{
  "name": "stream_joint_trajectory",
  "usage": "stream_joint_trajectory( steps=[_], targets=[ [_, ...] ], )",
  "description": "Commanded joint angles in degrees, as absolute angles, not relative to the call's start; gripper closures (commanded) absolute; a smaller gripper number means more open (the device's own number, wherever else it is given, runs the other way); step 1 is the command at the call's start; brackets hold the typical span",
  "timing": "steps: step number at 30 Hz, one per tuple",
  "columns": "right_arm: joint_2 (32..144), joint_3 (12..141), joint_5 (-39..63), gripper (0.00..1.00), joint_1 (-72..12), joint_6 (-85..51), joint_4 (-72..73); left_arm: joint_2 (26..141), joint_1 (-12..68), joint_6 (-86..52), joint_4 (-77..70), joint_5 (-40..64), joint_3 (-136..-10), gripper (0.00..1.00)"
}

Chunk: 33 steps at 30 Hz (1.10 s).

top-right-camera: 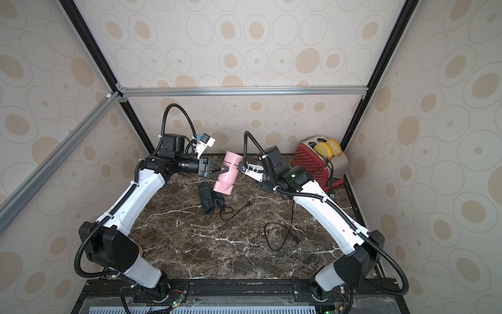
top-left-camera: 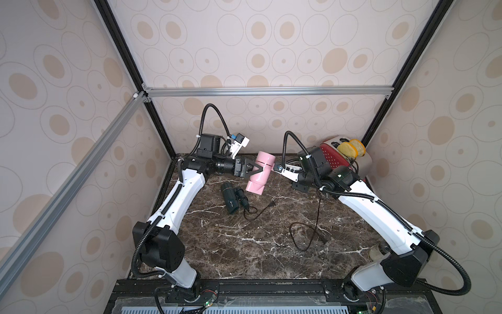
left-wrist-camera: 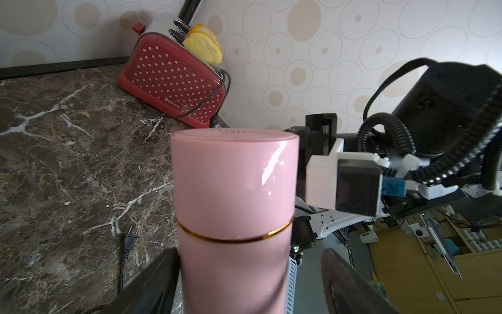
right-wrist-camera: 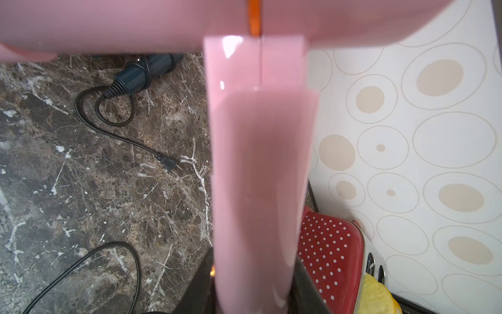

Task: Wrap the cord around the hair dryer
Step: Pick up the hair dryer from the center of the board.

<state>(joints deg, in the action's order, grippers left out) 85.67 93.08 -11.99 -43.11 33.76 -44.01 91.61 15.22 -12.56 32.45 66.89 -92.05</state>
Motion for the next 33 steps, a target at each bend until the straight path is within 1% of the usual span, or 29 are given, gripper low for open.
stream_joint_trajectory(
  steps=[1,6,15,20,23,24,28,30,31,32,33],
  targets=[
    [86.27,95.29,-14.43,1.00,-43.92,35.75,-39.75,90.02,15.82,-9.42,35.86,67.41,-92.47,0.20],
    [87.25,96.65,-15.45,1.00,-45.22,37.41,-39.17,89.47,16.23,-9.23,35.86,67.59,-90.72,0.19],
    [89.06,99.38,-15.55,1.00,-46.58,38.12,-38.07,90.43,17.63,-9.06,38.01,66.71,-91.22,0.19],
    [89.53,100.21,-15.08,1.00,-46.68,38.19,-37.98,90.35,17.86,-8.76,37.87,66.52,-90.99,0.14],
    [89.82,100.24,-14.99,1.00,-46.76,38.64,-37.71,90.44,18.00,-8.81,37.64,66.88,-91.22,0.22],
    [89.83,100.36,-15.02,1.00,-46.76,38.63,-37.58,90.52,18.00,-8.89,37.62,66.96,-91.23,0.24],
    [90.22,101.46,-13.80,1.00,-46.89,38.71,-37.10,91.22,18.80,-9.19,37.64,67.26,-91.08,0.21],
    [90.81,101.88,-13.70,1.00,-47.07,38.80,-37.18,91.22,19.13,-9.64,36.81,67.02,-90.72,0.25],
    [91.13,102.03,-13.76,1.00,-47.10,38.61,-37.10,91.08,19.21,-10.59,34.91,67.04,-90.40,0.28],
    [91.22,101.91,-13.65,1.00,-47.11,38.37,-36.92,91.04,19.22,-11.89,33.11,67.22,-90.04,0.38],
    [91.30,101.73,-13.69,1.00,-47.12,38.05,-36.52,90.97,19.16,-12.98,31.74,67.28,-89.67,0.45]
  ],
)
